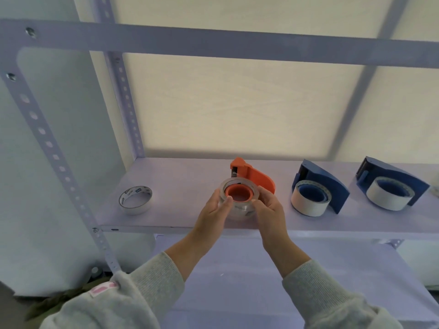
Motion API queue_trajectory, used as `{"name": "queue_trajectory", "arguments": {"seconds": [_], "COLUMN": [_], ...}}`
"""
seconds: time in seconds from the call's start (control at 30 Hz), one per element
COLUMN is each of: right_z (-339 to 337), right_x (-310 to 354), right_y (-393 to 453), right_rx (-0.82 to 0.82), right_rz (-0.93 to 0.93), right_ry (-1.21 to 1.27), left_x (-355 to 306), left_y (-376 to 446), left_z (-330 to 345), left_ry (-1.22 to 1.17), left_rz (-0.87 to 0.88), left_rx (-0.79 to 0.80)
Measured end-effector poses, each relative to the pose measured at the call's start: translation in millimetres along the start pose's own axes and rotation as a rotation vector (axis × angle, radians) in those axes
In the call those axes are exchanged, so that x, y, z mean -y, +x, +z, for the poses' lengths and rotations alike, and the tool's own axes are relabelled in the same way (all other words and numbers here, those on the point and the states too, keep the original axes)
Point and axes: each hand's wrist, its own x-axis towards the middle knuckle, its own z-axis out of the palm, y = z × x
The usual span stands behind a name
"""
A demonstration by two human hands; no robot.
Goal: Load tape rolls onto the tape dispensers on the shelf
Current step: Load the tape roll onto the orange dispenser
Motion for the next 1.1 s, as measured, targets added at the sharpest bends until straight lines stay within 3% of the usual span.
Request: {"name": "queue_trajectory", "arguments": {"seconds": [0.27, 0.4, 0.53, 0.77, 0.9, 1.1], "right_z": [-14, -18, -17, -9, 0, 4], "right_x": [16, 16, 6, 1, -10, -17], "right_y": [11, 27, 23, 5, 6, 11], "right_rx": [-0.328, -0.144, 0.092, 0.028, -0.004, -0.086], "right_rz": [-0.301, -0.293, -0.238, -0.471, -0.436, -0.447], "right_ry": [-0.296, -0.438, -0.336, -0.476, -0.636, -0.646], "left_x": [-2, -4, -3, -3, -4, -4], "left_y": [18, 19, 22, 21, 20, 14], "left_z": [-16, -13, -14, -13, -9, -10], "left_ry": [-0.023, -0.091, -0.097, -0.019, -0.002, 0.082], "left_rz": [-0.152, -0.219, -0.229, -0.2, -0.199, -0.181], "left_rx": [-0.203, -0.194, -0.15, -0.111, -0.102, -0.065]}}
